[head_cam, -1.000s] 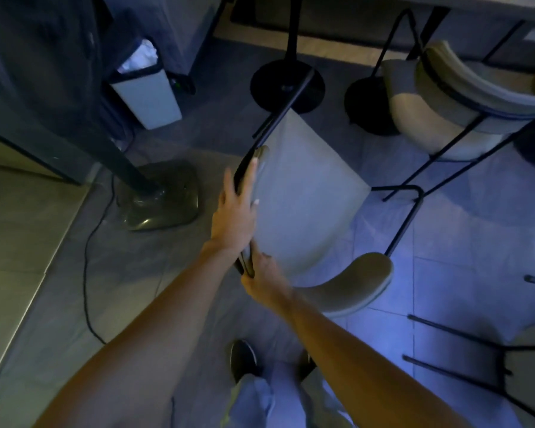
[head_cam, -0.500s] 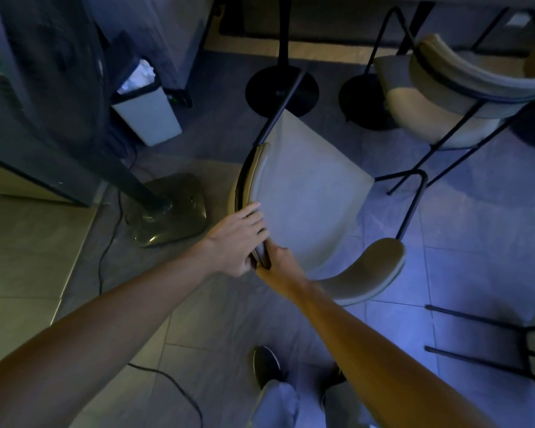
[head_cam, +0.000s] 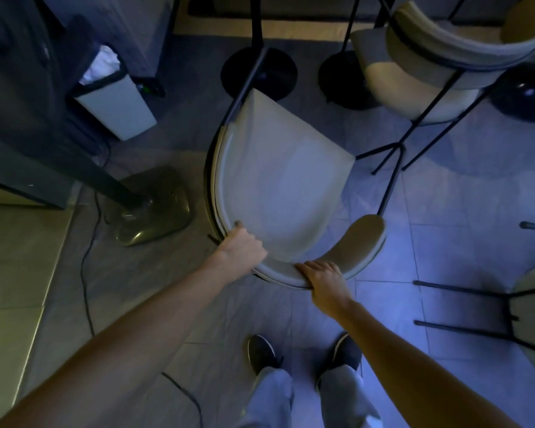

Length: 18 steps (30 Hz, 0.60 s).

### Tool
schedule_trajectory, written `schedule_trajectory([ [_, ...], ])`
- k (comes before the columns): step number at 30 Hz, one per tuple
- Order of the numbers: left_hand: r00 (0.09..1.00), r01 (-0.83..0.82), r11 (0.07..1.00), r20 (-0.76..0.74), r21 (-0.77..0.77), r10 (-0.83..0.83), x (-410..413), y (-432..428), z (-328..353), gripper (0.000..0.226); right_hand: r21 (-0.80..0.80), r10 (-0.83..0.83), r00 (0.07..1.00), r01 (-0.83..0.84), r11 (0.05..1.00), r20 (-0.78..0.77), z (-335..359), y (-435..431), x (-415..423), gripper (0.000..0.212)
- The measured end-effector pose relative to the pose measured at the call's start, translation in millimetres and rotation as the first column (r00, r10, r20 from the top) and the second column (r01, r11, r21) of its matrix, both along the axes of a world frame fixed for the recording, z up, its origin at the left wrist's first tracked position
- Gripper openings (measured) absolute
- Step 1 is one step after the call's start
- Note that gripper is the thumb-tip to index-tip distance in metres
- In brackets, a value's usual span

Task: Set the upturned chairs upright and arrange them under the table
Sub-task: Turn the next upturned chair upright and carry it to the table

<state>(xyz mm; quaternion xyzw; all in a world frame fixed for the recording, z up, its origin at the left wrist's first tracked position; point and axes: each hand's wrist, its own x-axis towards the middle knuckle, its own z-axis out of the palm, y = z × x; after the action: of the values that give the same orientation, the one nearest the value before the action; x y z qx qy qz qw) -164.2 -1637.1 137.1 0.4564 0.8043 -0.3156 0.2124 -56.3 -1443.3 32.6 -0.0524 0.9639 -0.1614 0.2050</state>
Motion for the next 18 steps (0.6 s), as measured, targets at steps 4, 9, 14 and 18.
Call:
schedule_trajectory([
  [4, 0.997, 0.066, 0.997, 0.032, 0.040, -0.067, 12, 16, -4, 0.027, -0.021, -0.017, 1.000, 0.017, 1.000, 0.022, -6, 8, 11, 0.072],
  [9, 0.998, 0.040, 0.994, 0.043, 0.099, -0.045, 10, 25, 1, 0.025, 0.005, 0.038, 0.999, -0.038, 0.999, 0.014, 2, 31, 1, 0.071],
  [14, 0.992, -0.065, 0.981, 0.114, 0.183, 0.044, 0, 33, 5, 0.030, 0.055, 0.102, 0.992, -0.106, 0.993, 0.077, 34, 58, -25, 0.060],
  [18, 0.986, -0.111, 0.960, 0.147, 0.258, 0.075, -4, 32, 9, 0.031, 0.100, 0.150, 0.984, -0.159, 0.982, 0.091, 51, 66, -43, 0.055],
])
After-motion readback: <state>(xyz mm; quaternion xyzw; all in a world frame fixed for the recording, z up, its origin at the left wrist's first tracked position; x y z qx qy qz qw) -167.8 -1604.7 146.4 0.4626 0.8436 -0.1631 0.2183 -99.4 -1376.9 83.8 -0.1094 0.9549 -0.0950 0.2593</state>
